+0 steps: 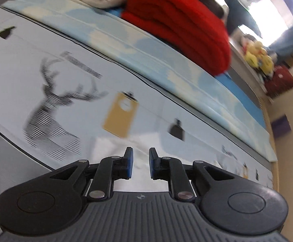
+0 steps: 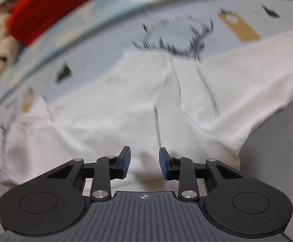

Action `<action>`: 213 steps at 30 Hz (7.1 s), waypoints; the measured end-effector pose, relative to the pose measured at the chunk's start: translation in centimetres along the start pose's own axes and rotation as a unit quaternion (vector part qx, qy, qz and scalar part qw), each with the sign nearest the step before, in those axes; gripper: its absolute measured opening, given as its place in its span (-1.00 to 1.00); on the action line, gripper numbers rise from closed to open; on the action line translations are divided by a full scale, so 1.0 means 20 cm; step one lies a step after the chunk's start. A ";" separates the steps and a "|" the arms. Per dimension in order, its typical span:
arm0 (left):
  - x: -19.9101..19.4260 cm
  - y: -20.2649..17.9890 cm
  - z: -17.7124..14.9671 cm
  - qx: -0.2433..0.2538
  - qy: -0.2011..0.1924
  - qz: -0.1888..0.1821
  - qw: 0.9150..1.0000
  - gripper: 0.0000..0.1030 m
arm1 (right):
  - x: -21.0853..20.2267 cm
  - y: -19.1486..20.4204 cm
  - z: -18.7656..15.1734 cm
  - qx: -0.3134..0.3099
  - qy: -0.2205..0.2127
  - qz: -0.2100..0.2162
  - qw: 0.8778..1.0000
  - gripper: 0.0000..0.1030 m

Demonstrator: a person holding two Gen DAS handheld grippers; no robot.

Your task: Fold small clothes

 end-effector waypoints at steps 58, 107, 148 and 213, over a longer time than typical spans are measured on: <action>0.18 -0.38 -0.60 0.324 0.034 0.057 0.944 -0.46 | -0.68 -1.48 0.49 0.215 -0.317 -0.141 0.913 0.07; 0.08 -0.01 -0.10 0.098 0.023 0.041 0.994 -0.46 | -0.32 0.79 0.00 -0.256 -0.028 0.124 0.958 -0.09; 0.15 -0.07 -0.35 0.222 0.021 0.103 0.969 -0.74 | -0.11 -0.32 0.39 0.055 -0.112 -0.041 0.991 0.04; 0.43 -0.07 0.17 0.117 -0.108 0.028 0.987 -0.94 | -0.09 -0.36 0.74 0.000 -0.247 -0.002 0.969 -0.95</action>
Point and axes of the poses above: each gripper's, at about its wrist camera, not at the fingertips, and x roughly the way its jaws point, y to its left, z to its top, the point moved 8 cm from there along x, roughly the way its jaws point, and after that the axes turned 13 degrees about z, right-handed, at the moved point
